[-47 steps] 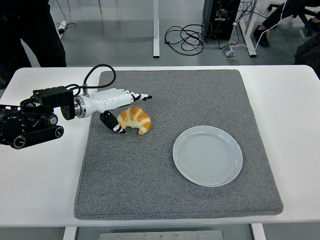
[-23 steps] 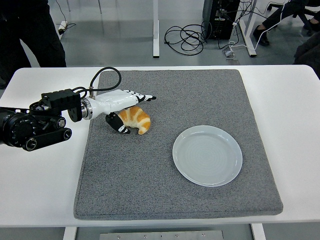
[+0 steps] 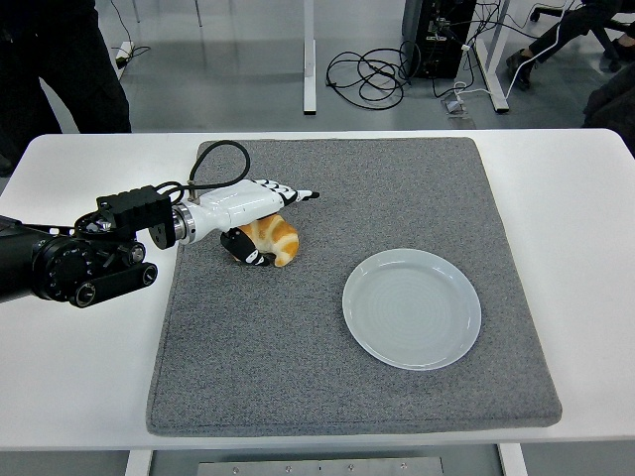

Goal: Place the bread on the plate

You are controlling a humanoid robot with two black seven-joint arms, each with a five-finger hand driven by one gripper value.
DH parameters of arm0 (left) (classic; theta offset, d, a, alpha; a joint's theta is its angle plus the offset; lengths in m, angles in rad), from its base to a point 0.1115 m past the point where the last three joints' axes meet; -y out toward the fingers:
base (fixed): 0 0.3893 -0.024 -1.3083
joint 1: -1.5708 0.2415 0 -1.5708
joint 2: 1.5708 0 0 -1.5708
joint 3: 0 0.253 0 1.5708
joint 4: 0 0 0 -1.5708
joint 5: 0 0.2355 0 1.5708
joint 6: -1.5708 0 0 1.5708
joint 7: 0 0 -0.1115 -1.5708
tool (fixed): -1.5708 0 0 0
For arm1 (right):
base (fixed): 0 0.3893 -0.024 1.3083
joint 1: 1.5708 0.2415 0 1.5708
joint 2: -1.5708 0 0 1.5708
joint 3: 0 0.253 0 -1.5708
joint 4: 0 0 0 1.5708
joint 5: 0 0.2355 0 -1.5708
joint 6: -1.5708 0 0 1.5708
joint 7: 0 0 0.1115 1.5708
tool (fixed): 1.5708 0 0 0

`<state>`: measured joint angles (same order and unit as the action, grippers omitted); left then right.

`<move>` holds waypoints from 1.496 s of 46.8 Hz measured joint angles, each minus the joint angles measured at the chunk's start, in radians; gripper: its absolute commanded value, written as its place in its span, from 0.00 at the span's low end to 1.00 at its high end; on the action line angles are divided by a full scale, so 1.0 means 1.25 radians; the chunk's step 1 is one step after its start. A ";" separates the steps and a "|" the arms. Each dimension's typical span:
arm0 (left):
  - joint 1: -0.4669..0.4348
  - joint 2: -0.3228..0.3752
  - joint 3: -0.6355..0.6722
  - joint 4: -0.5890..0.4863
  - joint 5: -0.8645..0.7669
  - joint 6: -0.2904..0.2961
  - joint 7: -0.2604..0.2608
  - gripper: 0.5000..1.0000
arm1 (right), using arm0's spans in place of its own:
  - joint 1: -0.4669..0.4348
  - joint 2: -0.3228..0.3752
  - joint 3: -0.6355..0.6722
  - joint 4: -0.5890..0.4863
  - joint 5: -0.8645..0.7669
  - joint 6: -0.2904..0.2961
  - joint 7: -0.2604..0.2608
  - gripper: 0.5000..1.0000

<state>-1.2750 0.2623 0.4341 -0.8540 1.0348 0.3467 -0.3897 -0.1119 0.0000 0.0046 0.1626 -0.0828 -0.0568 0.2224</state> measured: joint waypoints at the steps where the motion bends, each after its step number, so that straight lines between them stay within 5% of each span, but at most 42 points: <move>1: 0.000 -0.001 0.000 0.001 0.000 0.000 0.000 0.94 | 0.000 0.000 0.000 0.000 0.000 0.000 0.000 1.00; 15: 0.000 -0.005 -0.002 0.014 -0.001 0.003 -0.005 0.91 | 0.000 0.000 0.000 0.000 0.000 0.000 0.000 1.00; 25: 0.017 -0.012 0.000 0.024 -0.001 0.004 -0.005 0.71 | 0.000 0.000 0.000 0.000 0.000 0.000 0.000 1.00; 28: 0.018 -0.012 0.000 0.024 -0.001 0.004 -0.006 0.45 | 0.000 0.000 0.000 0.000 0.000 0.000 0.000 1.00; 31: 0.019 -0.012 0.000 0.024 -0.001 0.004 -0.006 0.02 | 0.000 0.000 0.000 0.000 0.000 0.000 0.000 1.00; 32: 0.019 -0.012 0.000 0.024 -0.001 0.004 -0.006 0.00 | 0.000 0.000 0.000 0.000 0.000 0.000 0.000 1.00; 70: -0.051 -0.009 0.019 0.024 0.000 0.002 -0.016 0.00 | 0.000 0.000 0.000 0.000 0.000 0.000 0.000 1.00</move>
<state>-1.3388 0.2509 0.4572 -0.8236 1.0353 0.3492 -0.4100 -0.1120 0.0000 0.0046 0.1626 -0.0828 -0.0568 0.2224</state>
